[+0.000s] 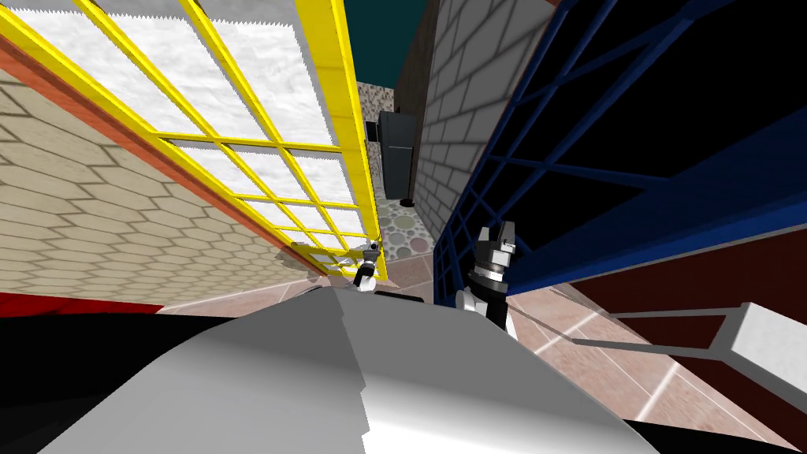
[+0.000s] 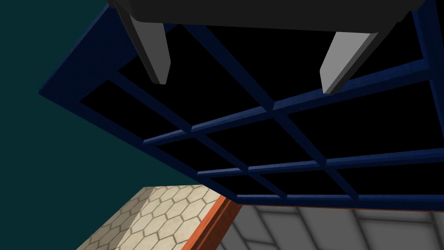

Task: Pull the door open

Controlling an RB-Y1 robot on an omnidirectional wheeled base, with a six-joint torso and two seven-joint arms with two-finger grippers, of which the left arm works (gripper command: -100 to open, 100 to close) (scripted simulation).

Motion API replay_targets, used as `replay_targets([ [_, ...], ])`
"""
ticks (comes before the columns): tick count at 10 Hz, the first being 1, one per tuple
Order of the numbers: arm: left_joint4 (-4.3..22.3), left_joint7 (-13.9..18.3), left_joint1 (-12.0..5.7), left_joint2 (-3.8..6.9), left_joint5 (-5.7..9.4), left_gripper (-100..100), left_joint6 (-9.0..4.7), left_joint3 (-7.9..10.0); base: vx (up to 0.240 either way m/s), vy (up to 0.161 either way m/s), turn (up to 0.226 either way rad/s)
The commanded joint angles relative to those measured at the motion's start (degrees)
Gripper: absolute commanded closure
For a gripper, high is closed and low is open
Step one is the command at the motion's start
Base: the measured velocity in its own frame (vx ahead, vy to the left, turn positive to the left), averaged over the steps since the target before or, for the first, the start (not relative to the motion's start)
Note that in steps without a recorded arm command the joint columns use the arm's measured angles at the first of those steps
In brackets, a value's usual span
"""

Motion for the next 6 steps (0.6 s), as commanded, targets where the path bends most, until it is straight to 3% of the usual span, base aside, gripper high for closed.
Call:
replay_targets([
  [1, -0.46, 0.66, 0.53, 1.17, 0.12, 100, -0.04, -0.05, -0.167, 0.016, 0.04],
  [4, -0.53, 2.11, 0.77, 2.47, -0.03, 100, -0.08, -0.68, -0.211, -0.019, 0.016],
  [5, -0.53, 2.11, 0.77, 2.47, -0.03, 100, -0.08, -0.68, -0.142, 0.002, 0.004],
  [6, -0.57, 3.22, 0.95, 3.48, -0.15, 100, -0.11, -1.18, -0.145, 0.036, -0.077],
])
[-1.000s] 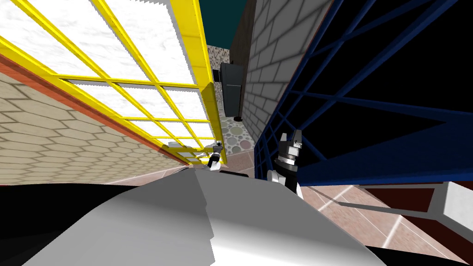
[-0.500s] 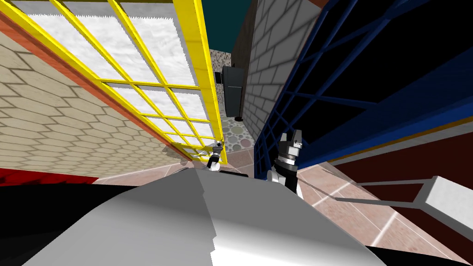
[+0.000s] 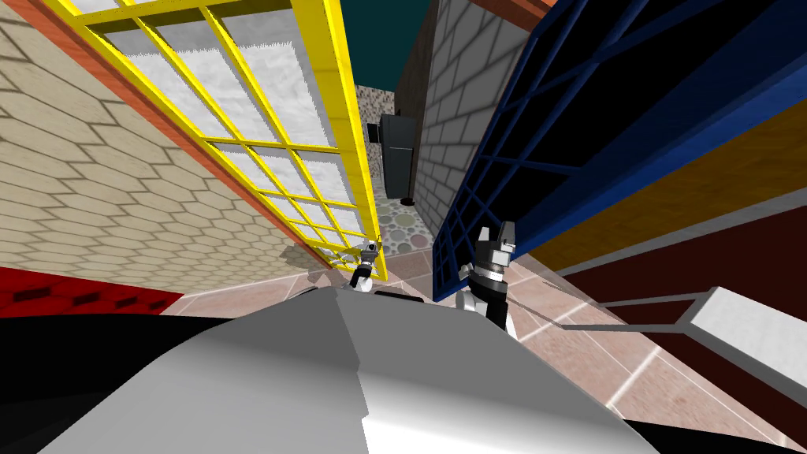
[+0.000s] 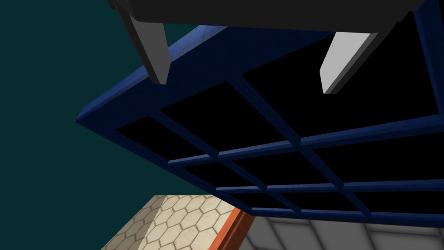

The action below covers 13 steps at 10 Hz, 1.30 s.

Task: Pull the door open

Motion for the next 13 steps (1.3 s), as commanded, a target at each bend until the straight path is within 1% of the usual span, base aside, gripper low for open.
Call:
replay_targets([
  [1, 0.5, 1.73, -0.09, 1.71, -0.02, 100, -0.39, -0.28, -0.167, 0.07, -0.15],
  [2, 0.48, 2.04, -0.04, 1.98, -0.05, 100, -0.4, -0.42, -0.134, 0.044, -0.112],
  [3, 0.46, 2.65, 0.06, 2.54, -0.12, 100, -0.42, -0.69, -0.087, 0.019, -0.086],
  [4, 0.46, 2.65, 0.06, 2.54, -0.12, 100, -0.42, -0.69, -0.042, 0.009, -0.045],
  [5, 0.43, 3.58, 0.21, 3.39, -0.22, 100, -0.44, -1.12, -0.03, 0.015, -0.131],
  [6, 0.4, 4.21, 0.31, 3.95, -0.29, 100, -0.47, -1.4, -0.038, 0.035, -0.141],
  [7, 0.4, 4.21, 0.31, 3.95, -0.29, 100, -0.47, -1.4, -0.021, 0.029, -0.069],
  [8, 0.37, 5.14, 0.46, 4.79, -0.38, 100, -0.5, -1.81, -0.017, 0.028, -0.138],
  [9, 0.34, 5.75, 0.56, 5.34, -0.45, 100, -0.52, -2.09, -0.021, 0.032, -0.173],
  [11, 0.34, 5.75, 0.56, 5.34, -0.45, 100, -0.52, -2.09, -0.015, 0.01, -0.022],
  [12, 0.29, 6.9, 0.74, 6.38, -0.56, 100, -0.56, -2.6, -0.023, 0.004, -0.154],
  [13, 0.27, 7.42, 0.83, 6.85, -0.62, 100, -0.57, -2.83, -0.037, 0.016, -0.151],
])
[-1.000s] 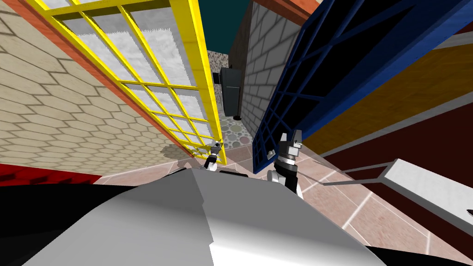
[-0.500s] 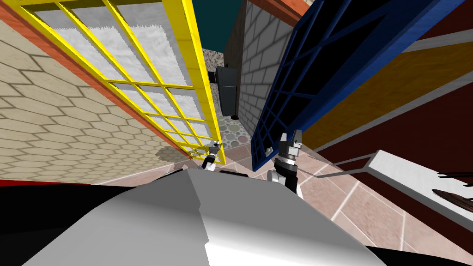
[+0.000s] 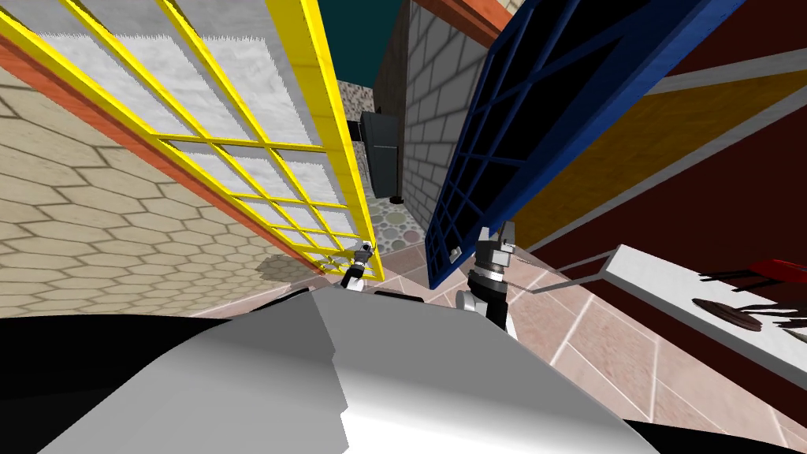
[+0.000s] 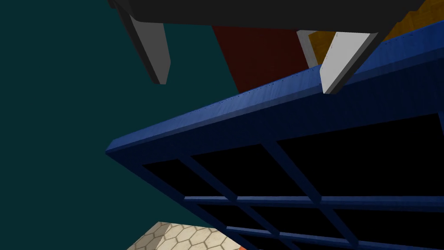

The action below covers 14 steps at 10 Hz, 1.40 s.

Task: Pull the door open

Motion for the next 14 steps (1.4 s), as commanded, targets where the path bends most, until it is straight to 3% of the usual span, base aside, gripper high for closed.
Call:
replay_targets([
  [1, 1.1, 1.76, -0.1, 1.46, -0.13, 100, -0.5, -0.41, -0.023, 0.015, -0.147],
  [3, 1.1, 1.76, -0.1, 1.46, -0.13, 100, -0.5, -0.41, -0.004, 0.005, -0.033],
  [5, 0.98, 3.56, 0.18, 3.07, -0.28, 100, -0.53, -1.17, 0.087, -0.04, -0.107],
  [6, 1.58, 3.35, 0.19, 2.17, -0.46, 100, -0.38, -1.42, 0.078, -0.029, -0.005],
  [7, 1.65, 4.97, 0.73, 3.39, -0.67, 100, -1.32, -2.19, -0.095, -0.023, -0.199],
  [9, 1.68, 5.94, 1.08, 4.18, -0.81, 100, -1.87, -2.72, -0.149, -0.042, -0.129],
  [13, 1.81, 10.84, 2.89, 8.23, -1.53, 100, -4.67, -5.4, -0.198, -0.016, -0.156],
  [14, 1.81, 10.84, 2.89, 8.23, -1.53, 100, -4.67, -5.4, -0.138, 0.014, -0.048],
])
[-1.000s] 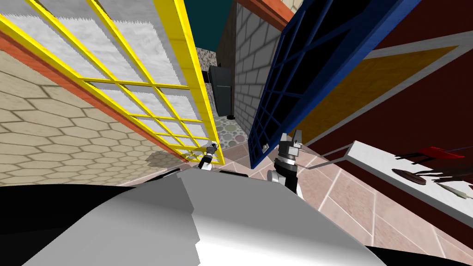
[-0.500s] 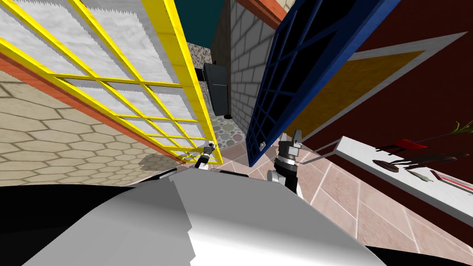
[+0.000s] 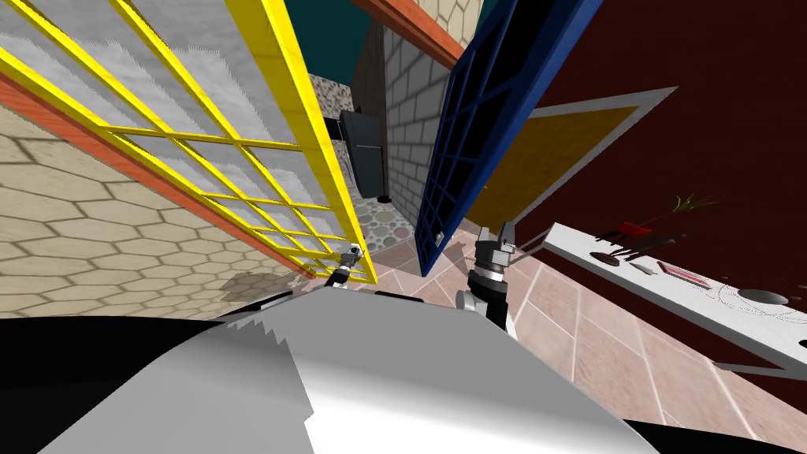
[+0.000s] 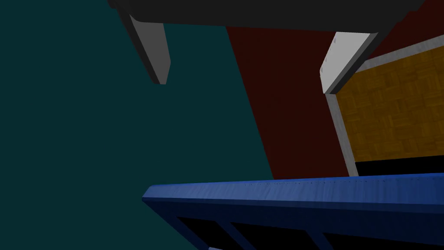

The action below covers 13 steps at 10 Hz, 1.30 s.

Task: Pull the door open

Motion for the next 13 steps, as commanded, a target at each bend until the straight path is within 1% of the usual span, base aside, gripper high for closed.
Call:
replay_targets([
  [1, -0.58, 1.82, 0.63, 1.0, -0.6, 100, -0.91, -1.57, -0.117, 0.03, -0.116],
  [4, -0.47, 4.62, 1.7, 3.33, -1.02, 100, -2.5, -3.1, -0.147, 0.059, -0.128],
  [5, -0.2, 4.0, 1.44, 2.91, -0.89, 100, -2.22, -2.7, -0.054, 0.022, -0.031],
  [6, -0.14, 5.46, 2.13, 3.95, -1.21, 100, -3.89, -4.58, -0.154, 0.047, -0.132],
  [7, -0.15, 5.77, 2.29, 4.21, -1.28, 100, -4.3, -5.02, -0.229, 0.058, -0.135],
  [11, -0.21, 8.51, 3.68, 6.54, -1.89, 100, -7.92, -9.0, -0.188, 0.053, -0.089],
  [13, -0.24, 9.68, 4.28, 7.53, -2.16, 100, -9.47, -10.7, -0.209, 0.077, -0.091],
])
